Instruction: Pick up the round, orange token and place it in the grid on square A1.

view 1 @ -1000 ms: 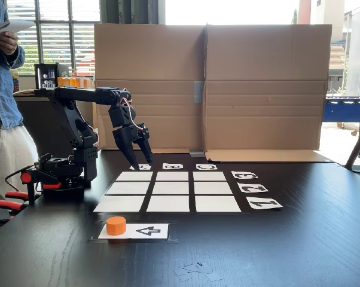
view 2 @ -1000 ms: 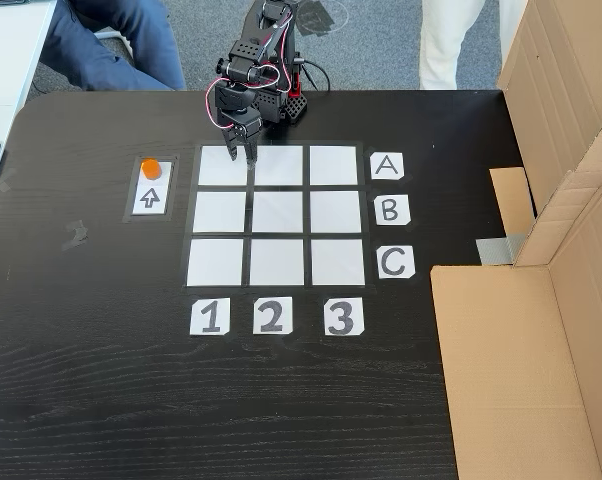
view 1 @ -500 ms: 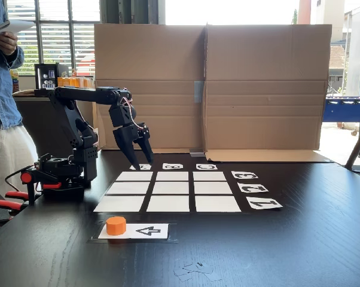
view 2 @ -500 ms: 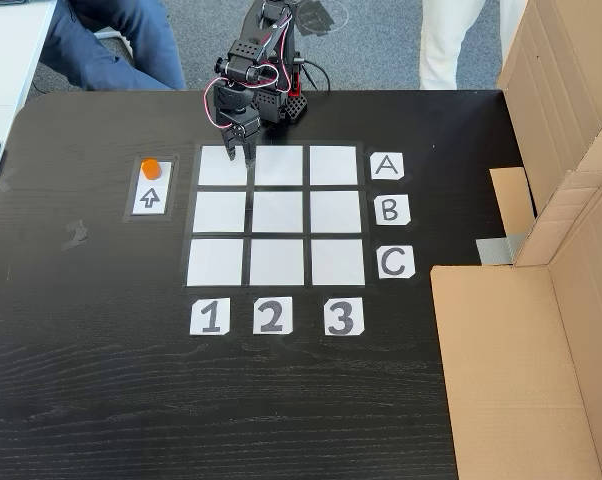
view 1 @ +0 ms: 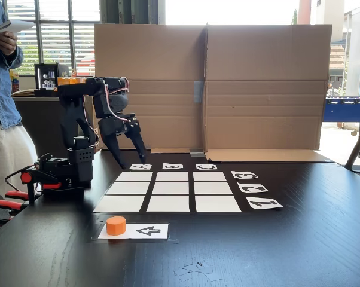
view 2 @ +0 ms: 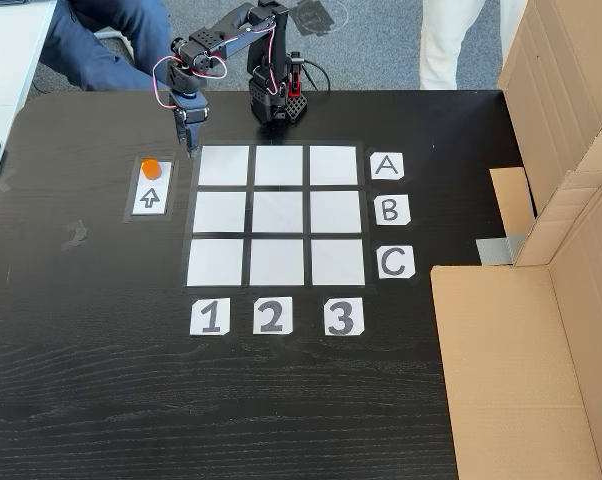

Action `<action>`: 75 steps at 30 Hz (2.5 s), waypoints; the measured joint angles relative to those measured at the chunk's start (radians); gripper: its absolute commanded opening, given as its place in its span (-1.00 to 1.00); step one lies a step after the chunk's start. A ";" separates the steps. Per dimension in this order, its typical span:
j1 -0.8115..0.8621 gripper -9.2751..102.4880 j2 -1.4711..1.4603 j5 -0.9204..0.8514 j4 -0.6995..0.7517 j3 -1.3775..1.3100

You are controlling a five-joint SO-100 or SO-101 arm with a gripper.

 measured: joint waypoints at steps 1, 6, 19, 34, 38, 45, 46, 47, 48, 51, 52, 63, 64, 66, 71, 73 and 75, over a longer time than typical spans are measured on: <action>0.028 -0.46 -0.023 0.000 0.005 -0.025; 0.167 -0.45 -0.140 0.000 0.008 -0.138; 0.365 -0.44 -0.387 -0.009 0.005 -0.304; 0.270 -0.43 -0.695 -0.006 -0.014 -0.557; 0.230 -0.43 -0.706 0.003 -0.015 -0.563; 0.190 -0.42 -0.724 0.017 -0.020 -0.563; 0.190 -0.42 -0.726 0.017 -0.020 -0.563; 0.190 -0.42 -0.730 0.017 -0.020 -0.563; 0.189 -0.42 -0.736 0.017 -0.020 -0.563; 0.186 -0.42 -0.749 0.017 -0.020 -0.563; 0.186 -0.42 -0.750 0.017 -0.020 -0.563; 0.184 -0.42 -0.765 0.026 -0.021 -0.563; 0.184 -0.42 -0.765 0.028 -0.023 -0.563; 0.184 -0.42 -0.765 0.029 -0.023 -0.561; 0.184 -0.42 -0.752 0.035 -0.023 -0.537; 0.184 -0.42 -0.736 0.035 -0.021 -0.520; 0.186 -0.42 -0.727 0.035 -0.018 -0.509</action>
